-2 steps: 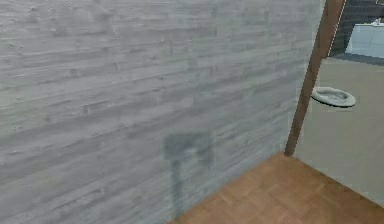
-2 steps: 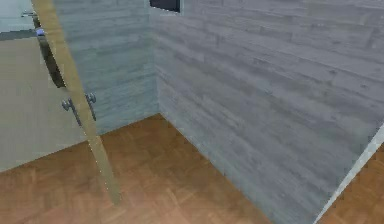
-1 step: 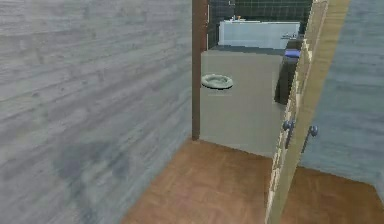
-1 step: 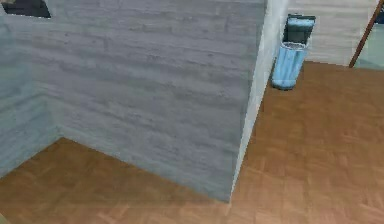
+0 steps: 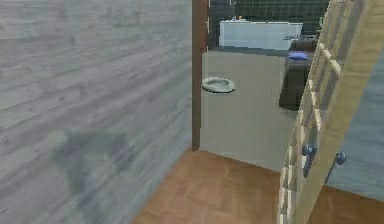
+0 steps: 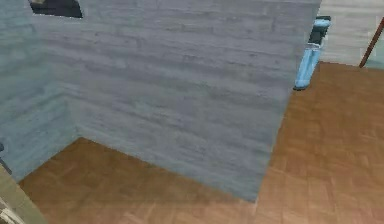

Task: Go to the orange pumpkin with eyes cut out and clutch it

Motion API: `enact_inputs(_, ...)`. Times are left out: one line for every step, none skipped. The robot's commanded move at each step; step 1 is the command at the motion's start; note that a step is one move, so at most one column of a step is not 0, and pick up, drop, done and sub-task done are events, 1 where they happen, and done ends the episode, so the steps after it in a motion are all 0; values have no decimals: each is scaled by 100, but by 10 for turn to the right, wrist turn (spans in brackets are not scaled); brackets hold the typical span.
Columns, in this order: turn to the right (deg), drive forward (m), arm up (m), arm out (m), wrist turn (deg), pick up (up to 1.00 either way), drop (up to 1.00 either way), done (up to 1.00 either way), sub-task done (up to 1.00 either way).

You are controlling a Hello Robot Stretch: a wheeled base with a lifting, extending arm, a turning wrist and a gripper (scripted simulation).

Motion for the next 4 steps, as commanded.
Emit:
enact_inputs(90, 0, 0, 0, 0, 0, 0, 0, 0)
enact_inputs(0, 70, 0, 0, 0, 0, 0, 0, 0)
enact_inputs(270, 0, 0, 0, 0, 0, 0, 0, 0)
enact_inputs(0, 5, 0, 0, 0, 0, 0, 0, 0)
